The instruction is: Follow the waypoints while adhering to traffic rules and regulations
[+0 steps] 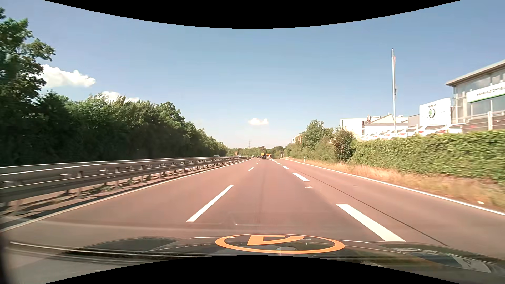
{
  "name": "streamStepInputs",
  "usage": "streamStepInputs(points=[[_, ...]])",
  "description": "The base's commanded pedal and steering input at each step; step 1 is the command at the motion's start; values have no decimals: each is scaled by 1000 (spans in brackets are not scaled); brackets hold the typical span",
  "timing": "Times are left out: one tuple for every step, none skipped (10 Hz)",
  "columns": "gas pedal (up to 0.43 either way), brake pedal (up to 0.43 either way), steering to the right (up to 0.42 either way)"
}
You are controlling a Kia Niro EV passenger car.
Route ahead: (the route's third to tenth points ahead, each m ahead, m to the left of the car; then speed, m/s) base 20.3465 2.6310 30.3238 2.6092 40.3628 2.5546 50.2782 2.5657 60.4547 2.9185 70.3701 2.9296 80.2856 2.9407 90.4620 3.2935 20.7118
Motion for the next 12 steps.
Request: streamStepInputs(points=[[197,0,1],[197,0,1],[197,0,1],[197,0,1],[197,0,1],[197,0,0],[197,0,0],[189,0,0],[189,0,0],[169,0,0],[150,0,-1],[150,0,-1]])
